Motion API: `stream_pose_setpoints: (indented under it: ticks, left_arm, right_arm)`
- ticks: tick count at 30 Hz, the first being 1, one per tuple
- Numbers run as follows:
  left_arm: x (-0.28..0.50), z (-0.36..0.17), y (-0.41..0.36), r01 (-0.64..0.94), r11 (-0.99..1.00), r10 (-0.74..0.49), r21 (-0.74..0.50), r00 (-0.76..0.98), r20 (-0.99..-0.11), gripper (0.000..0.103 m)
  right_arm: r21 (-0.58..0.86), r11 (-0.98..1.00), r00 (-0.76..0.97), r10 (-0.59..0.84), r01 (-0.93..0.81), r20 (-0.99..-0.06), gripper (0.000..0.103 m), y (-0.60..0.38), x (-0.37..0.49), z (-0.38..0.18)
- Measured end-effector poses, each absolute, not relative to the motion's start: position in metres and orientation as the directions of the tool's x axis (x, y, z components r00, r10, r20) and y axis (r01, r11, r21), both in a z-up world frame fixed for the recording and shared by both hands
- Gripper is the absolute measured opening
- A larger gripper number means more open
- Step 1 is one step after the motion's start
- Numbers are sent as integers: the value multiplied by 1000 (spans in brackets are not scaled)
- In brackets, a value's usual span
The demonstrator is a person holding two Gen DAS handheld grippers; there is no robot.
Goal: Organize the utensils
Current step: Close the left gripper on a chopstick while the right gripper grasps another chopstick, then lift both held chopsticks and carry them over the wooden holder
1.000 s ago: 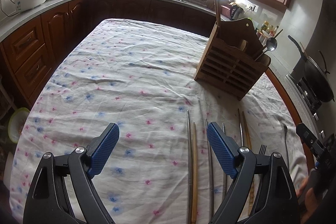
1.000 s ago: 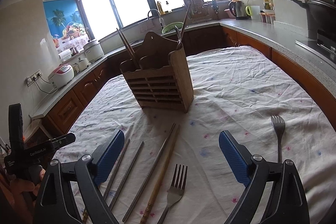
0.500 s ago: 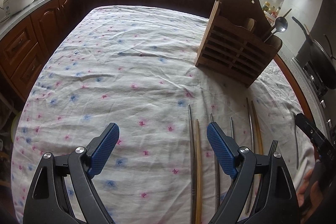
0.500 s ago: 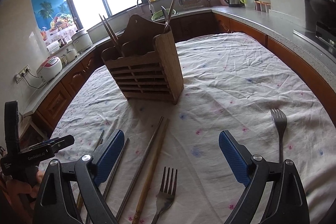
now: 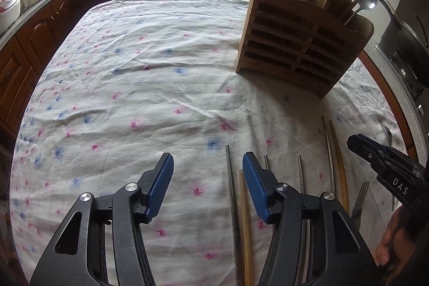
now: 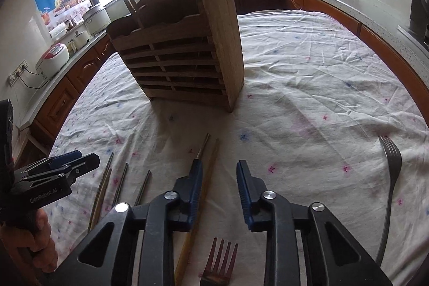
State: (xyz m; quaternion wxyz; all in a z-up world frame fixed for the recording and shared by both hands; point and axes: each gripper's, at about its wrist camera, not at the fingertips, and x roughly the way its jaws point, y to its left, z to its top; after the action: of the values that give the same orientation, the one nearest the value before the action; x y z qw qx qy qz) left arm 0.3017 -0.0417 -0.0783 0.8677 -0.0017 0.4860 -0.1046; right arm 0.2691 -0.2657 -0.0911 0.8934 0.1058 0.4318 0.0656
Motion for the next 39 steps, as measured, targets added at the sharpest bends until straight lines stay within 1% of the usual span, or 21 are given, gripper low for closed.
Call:
stream_pose_setpoints:
  ticks: [3,7,9,11,12,13,14,15,17,20,24,28,39]
  left_arm:
    - [306,-86,-47,189,977,-183,-102,483,-856,48]
    - [309,-88,-54,208,976,-162,-66,489,-857,48]
    - [311,-89,-57,216,976,-143,-38,495,-857,41]
    - [314,-89,-60,220,975,-125,-13,502,-856,27]
    - [315,-89,-61,225,974,-123,-8,504,-855,23]
    - [316,-89,-62,232,973,-124,-4,506,-854,14]
    - [316,-89,-62,239,971,-128,-4,507,-853,8]
    - [316,-89,-63,242,970,-129,-3,507,-852,6]
    - [316,-88,-61,239,971,-135,-12,507,-851,5]
    - [316,-85,-51,224,972,-178,-72,500,-848,4]
    - [307,-71,-36,210,966,-242,-152,519,-820,4]
    - [291,-51,-26,209,956,-289,-206,555,-780,3]
    - [246,5,4,211,940,-340,-269,650,-679,3]
  right_arm:
    - [256,966,603,219,-25,-767,21,-265,276,-97]
    - [240,970,574,215,-32,-790,21,-261,287,-104]
    - [210,977,580,193,-39,-791,20,-257,291,-103]
    - [203,978,574,189,-42,-797,20,-254,295,-102]
    - [204,978,574,191,-43,-796,20,-253,298,-103]
    - [197,979,576,187,-46,-796,20,-252,298,-103]
    - [185,982,580,179,-49,-795,19,-251,299,-102]
    - [175,983,583,171,-49,-794,15,-250,298,-103]
    - [191,980,587,182,-48,-789,8,-254,298,-103]
    - [241,969,591,219,-42,-776,7,-260,296,-102]
    - [310,949,622,275,-55,-733,6,-266,287,-88]
    - [376,923,655,335,-83,-677,6,-272,277,-68]
    - [392,908,711,372,-146,-597,5,-273,243,-23]
